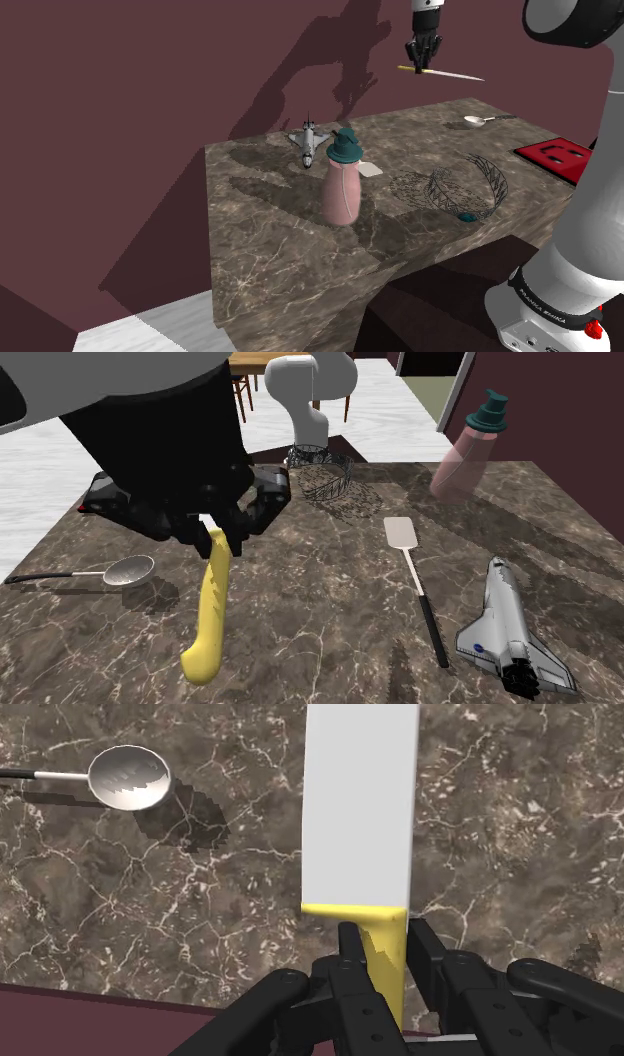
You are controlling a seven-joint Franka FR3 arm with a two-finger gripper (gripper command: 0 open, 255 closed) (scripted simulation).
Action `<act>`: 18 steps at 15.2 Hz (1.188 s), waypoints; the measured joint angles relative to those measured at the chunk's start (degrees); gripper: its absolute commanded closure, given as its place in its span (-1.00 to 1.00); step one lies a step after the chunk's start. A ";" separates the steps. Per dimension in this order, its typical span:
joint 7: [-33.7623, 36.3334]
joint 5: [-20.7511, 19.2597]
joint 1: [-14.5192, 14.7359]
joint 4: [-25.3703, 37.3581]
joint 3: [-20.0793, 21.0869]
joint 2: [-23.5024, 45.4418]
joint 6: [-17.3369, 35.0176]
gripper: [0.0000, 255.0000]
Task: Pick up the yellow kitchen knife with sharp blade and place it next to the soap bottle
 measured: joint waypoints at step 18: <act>-2.04 1.97 -3.13 31.24 -0.07 10.60 -20.56 1.00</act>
